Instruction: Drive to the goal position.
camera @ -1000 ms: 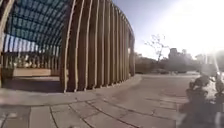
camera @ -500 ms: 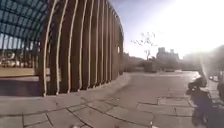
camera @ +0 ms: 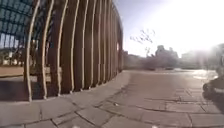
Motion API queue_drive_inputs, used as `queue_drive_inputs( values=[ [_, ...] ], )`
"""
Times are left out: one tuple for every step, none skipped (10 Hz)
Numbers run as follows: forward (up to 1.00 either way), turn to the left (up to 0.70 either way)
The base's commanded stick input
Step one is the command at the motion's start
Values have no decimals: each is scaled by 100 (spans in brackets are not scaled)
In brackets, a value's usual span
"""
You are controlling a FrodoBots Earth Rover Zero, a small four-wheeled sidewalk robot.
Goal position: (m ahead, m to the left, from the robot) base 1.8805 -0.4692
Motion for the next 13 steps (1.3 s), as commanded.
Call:
queue_drive_inputs(
  values=[
    [70, 0],
    [70, -4],
    [70, -8],
    [70, -30],
    [70, -30],
    [70, -29],
    [70, -26],
    [70, -23],
    [70, -22],
    [70, -21],
    [70, -21],
    [70, -21],
    [70, -22]
  ],
)
